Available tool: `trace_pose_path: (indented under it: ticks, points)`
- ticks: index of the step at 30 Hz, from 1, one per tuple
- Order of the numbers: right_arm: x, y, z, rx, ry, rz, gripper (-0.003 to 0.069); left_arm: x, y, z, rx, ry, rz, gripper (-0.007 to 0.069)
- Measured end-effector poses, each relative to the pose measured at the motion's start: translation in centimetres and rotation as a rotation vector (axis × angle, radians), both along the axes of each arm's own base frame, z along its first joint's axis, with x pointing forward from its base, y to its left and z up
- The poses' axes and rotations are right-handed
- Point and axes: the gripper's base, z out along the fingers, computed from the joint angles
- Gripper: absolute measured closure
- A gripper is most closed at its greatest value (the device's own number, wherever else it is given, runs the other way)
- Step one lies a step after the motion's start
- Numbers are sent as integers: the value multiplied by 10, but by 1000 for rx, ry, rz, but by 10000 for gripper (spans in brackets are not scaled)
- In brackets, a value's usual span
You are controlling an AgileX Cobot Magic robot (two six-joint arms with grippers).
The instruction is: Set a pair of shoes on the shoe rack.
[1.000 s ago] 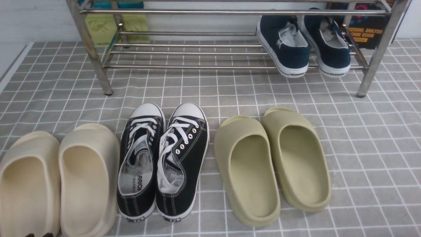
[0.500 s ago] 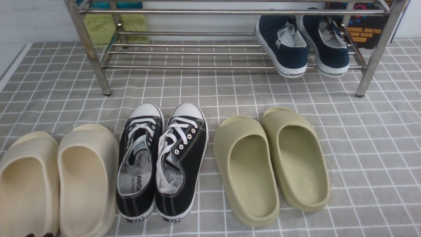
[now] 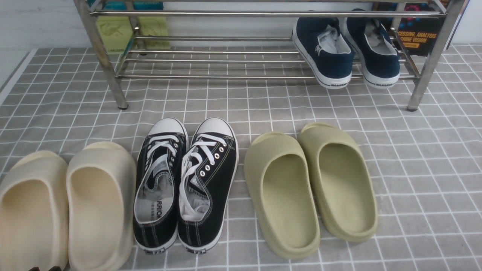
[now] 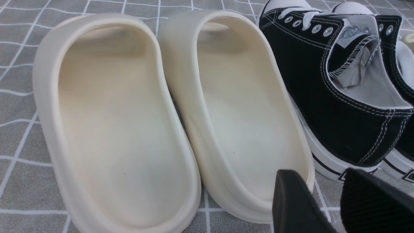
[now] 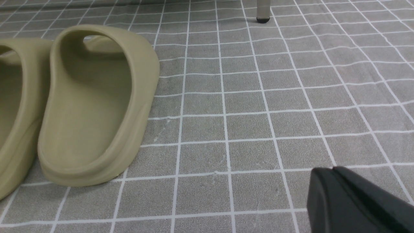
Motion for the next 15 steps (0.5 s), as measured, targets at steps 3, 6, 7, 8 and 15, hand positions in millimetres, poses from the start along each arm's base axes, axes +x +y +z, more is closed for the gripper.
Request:
trace_pose_path:
  ticks: [3,6,7,8,15]
  points:
    - [0,0,0,1,0,0,627,0,0,0,0,0,0,386]
    - [0,0,0,1,0,0,624,0,0,0,0,0,0,386]
    - [0,0,0,1,0,0,622,0,0,0,0,0,0,386]
    - [0,0,0,1,0,0,622,0,0,0,0,0,0,386]
    - [0,0,0,1,0,0,619,0,0,0,0,0,0,386]
